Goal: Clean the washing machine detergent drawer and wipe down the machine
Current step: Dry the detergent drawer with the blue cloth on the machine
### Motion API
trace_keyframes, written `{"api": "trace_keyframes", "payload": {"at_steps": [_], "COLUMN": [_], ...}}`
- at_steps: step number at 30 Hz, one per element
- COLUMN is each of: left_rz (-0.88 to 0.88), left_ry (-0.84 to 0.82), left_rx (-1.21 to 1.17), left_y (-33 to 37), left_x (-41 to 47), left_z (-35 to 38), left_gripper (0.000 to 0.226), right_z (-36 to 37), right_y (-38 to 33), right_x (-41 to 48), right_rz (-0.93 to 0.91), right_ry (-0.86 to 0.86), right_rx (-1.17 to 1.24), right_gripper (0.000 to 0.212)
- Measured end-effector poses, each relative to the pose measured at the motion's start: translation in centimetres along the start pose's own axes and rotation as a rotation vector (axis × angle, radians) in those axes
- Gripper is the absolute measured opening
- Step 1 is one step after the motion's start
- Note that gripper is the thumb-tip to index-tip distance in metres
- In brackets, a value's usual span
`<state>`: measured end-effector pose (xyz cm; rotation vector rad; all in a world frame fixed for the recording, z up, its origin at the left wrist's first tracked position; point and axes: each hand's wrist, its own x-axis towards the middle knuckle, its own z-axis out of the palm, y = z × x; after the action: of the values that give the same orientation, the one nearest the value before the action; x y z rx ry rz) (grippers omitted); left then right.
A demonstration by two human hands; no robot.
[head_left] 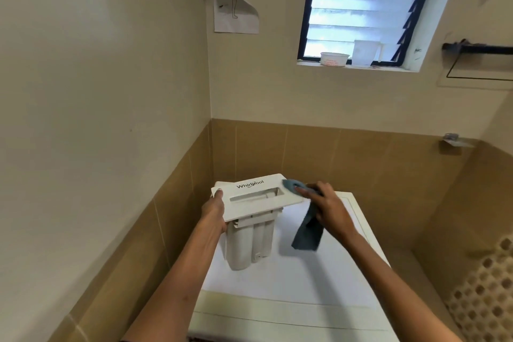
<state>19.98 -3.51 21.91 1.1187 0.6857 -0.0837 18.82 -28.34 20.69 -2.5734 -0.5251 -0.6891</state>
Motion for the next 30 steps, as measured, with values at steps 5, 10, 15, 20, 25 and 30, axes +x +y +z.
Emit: {"api": "trace_keyframes", "payload": {"at_steps": [5,10,15,20,25,30], "left_rz": [0.09,0.458,0.706,0.918,0.894,0.649], "left_ry": [-0.093,-0.249,-0.443,-0.536,-0.582,-0.712], "left_rx": [0.003,0.171,0.34,0.528,0.754,0.769], "left_y": [-0.6,-1.2,-0.5,1.0,3.2,3.6], "left_x": [-0.9,-1.8,-3.5,-4.9,-4.1,-1.2], "left_z": [-0.6,-1.1,-1.0,-0.7,-2.1,-4.6], "left_gripper": [0.036,0.019,0.018,0.017,0.02,0.075], "right_z": [0.1,-0.4,1.4,2.3,3.1,3.0], "right_y": [2.9,1.3,-0.4,-2.1,-2.0,-2.9], "right_x": [0.2,0.9,1.7,1.3,1.0,1.8], "right_rz": [0.448,1.158,1.28,1.19,1.021,0.821], "right_ry": [-0.018,-0.138,-0.481,-0.491,-0.408,-0.547], "right_rx": [0.275,0.941,0.997,1.262,1.217,1.131], "right_gripper": [0.047,0.032,0.057,0.064,0.023,0.027]}}
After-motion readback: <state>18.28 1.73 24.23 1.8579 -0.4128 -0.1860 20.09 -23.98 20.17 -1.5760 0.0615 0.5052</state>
